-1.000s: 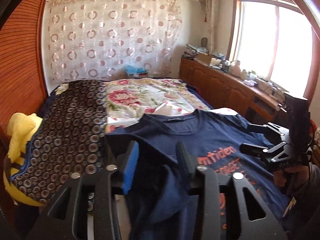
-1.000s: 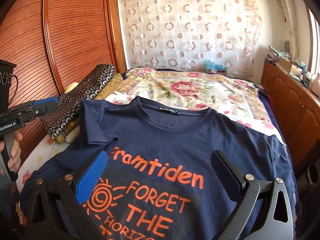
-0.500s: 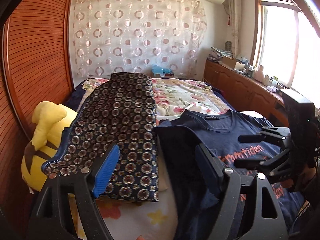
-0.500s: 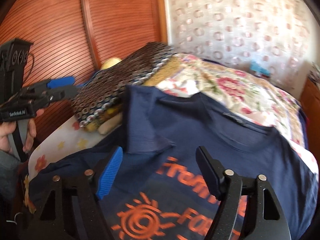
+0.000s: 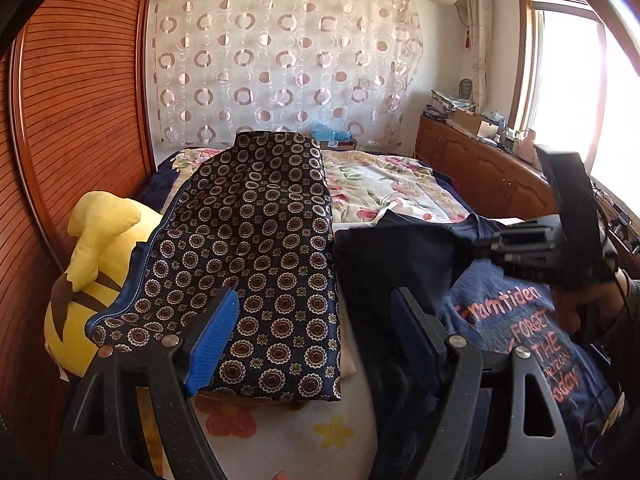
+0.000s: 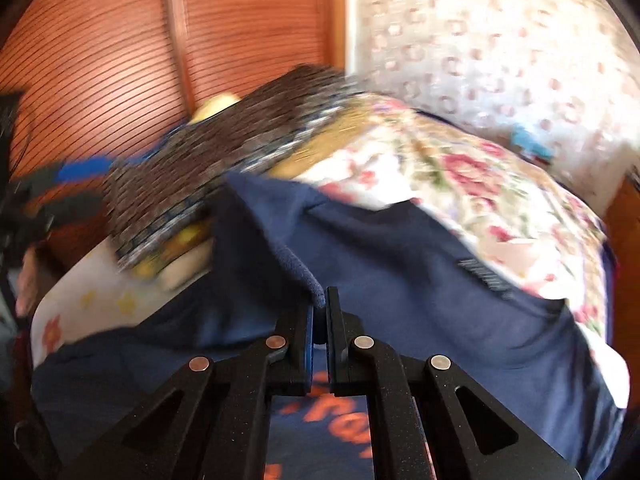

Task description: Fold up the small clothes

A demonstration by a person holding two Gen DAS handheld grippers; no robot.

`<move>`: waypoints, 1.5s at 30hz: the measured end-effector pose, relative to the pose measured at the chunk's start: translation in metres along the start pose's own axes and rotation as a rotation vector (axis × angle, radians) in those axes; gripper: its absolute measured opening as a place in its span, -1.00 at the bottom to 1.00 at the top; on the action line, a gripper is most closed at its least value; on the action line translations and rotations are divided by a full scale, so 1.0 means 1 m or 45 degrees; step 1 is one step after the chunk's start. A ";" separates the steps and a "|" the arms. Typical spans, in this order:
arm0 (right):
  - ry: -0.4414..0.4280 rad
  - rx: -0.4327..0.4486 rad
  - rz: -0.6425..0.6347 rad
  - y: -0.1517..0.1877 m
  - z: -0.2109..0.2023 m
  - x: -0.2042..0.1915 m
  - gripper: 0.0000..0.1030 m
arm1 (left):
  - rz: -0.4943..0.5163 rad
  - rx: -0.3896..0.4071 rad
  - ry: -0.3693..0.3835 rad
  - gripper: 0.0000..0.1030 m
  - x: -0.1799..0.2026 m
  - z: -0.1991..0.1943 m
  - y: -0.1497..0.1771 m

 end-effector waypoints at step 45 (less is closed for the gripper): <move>0.165 0.003 0.250 0.106 -0.066 0.089 -0.14 | 0.278 -0.263 -0.071 -0.94 0.071 0.107 -0.021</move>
Point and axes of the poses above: each gripper's, at about its wrist camera, not at the fingertips, and z roughly the way its jaws point, x to its right, y to its underside, the point moved 9 cm from there along z, roughly the way its jaws point, and after that the axes turned 15 degrees about -y, right-handed, at the moved point
